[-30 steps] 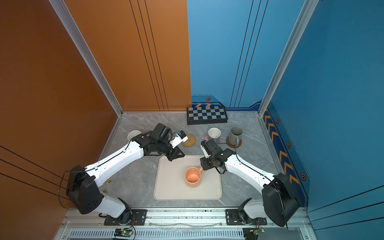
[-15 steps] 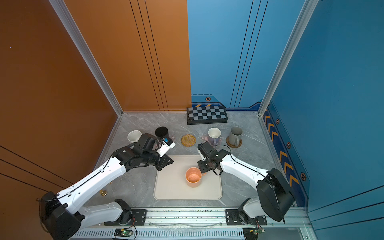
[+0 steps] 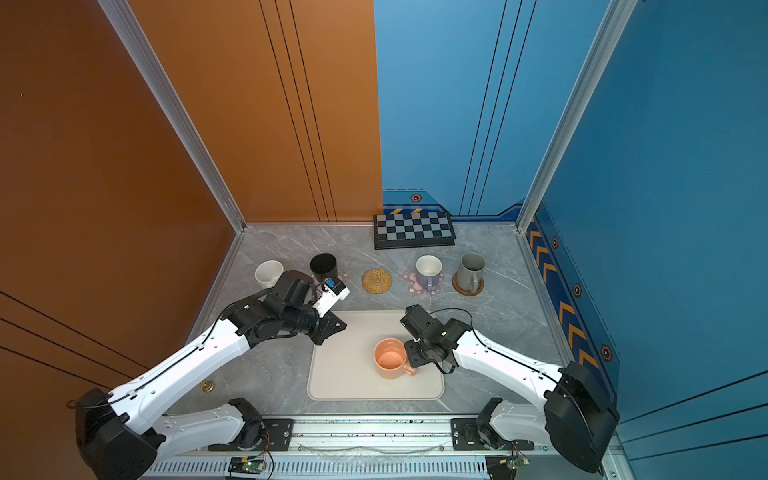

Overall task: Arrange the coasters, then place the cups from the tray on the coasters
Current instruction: 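Draw the left gripper back while the right gripper moves over the pink mug rim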

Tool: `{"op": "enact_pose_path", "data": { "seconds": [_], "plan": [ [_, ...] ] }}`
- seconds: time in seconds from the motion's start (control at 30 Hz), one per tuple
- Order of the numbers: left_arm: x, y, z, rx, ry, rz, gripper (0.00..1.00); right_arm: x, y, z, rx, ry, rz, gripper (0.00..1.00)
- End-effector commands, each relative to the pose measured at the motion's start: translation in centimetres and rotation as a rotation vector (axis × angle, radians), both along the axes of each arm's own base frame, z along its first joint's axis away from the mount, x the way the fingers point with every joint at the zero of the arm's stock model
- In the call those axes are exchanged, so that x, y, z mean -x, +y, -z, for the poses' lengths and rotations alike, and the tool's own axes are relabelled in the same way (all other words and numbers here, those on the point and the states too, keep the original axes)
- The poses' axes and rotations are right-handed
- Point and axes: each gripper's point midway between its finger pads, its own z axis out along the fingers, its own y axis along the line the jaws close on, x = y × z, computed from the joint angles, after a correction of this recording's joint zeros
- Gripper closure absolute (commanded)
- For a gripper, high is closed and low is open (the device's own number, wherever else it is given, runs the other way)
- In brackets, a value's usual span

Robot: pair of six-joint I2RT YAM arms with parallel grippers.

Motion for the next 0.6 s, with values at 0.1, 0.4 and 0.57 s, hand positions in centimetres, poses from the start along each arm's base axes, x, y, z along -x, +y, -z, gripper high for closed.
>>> {"op": "enact_pose_path", "data": {
  "seconds": [0.1,0.4,0.57],
  "plan": [
    [0.5,-0.1,0.2,-0.006,-0.012,-0.001,0.93,2.4,-2.0,0.2,0.036,0.034,0.061,0.47],
    [1.1,0.2,-0.1,0.004,-0.030,-0.002,0.92,2.2,-3.3,-2.8,-0.029,-0.045,0.161,0.45],
    [1.3,0.6,-0.6,0.013,-0.047,-0.022,0.88,2.3,-3.5,-4.4,-0.062,-0.049,0.170,0.44]
  ]
}}
